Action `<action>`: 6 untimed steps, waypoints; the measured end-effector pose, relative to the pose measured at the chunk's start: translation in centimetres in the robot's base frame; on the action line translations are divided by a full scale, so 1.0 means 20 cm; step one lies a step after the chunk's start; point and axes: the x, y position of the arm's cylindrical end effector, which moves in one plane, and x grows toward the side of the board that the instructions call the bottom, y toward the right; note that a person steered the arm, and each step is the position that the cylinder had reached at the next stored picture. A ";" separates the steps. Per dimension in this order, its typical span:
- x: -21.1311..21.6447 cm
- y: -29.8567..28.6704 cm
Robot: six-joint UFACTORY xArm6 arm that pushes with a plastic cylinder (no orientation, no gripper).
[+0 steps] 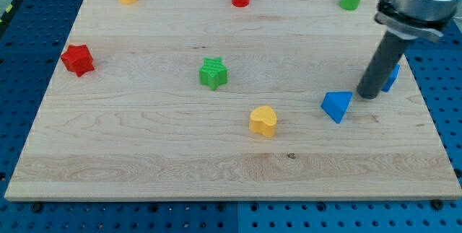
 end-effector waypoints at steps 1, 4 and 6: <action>0.08 -0.23; -0.04 -0.62; -0.25 -1.09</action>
